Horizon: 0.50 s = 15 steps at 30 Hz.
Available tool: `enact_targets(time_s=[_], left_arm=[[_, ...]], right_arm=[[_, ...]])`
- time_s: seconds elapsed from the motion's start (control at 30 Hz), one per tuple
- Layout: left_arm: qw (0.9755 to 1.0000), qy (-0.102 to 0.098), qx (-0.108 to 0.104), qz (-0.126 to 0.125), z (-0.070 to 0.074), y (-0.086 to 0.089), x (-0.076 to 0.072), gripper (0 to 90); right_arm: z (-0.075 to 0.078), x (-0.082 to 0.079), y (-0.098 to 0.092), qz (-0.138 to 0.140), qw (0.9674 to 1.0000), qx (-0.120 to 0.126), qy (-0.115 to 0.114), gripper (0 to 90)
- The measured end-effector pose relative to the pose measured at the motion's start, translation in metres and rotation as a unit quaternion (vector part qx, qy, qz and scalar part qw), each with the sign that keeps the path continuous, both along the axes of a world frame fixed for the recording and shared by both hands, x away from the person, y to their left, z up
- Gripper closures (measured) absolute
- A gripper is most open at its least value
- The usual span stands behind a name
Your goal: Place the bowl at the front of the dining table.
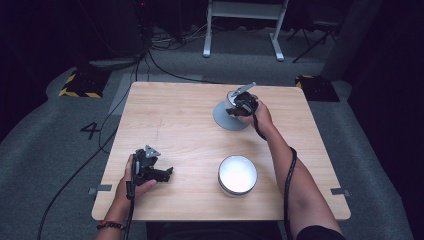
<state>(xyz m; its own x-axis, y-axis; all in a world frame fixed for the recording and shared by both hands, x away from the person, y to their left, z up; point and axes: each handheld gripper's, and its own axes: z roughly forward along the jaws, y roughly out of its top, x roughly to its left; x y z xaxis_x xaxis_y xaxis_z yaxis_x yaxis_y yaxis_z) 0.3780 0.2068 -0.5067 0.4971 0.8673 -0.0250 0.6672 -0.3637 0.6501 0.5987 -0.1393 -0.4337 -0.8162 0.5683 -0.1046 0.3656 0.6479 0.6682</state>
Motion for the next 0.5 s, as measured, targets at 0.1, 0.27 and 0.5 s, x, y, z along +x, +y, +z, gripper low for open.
enact_targets(time_s=[0.1,0.27,0.5], left_arm=[[1.0,-0.001,0.001,0.0,0.0001,0.0001,0.0001,0.3],[1.0,-0.001,0.001,0.0,0.0001,0.0001,0.0001,0.3],[1.0,0.0,0.001,-0.001,0.0001,0.0002,0.0002,0.3]], right_arm=[[-0.0001,0.0009,0.0001,-0.003,1.0,-0.004,0.001,82.4],[-0.0003,0.0037,0.0001,-0.003,0.9999,-0.01,-0.002,82.4],[-0.0037,0.0064,0.0025,0.002,0.9996,-0.026,-0.01,82.3]])
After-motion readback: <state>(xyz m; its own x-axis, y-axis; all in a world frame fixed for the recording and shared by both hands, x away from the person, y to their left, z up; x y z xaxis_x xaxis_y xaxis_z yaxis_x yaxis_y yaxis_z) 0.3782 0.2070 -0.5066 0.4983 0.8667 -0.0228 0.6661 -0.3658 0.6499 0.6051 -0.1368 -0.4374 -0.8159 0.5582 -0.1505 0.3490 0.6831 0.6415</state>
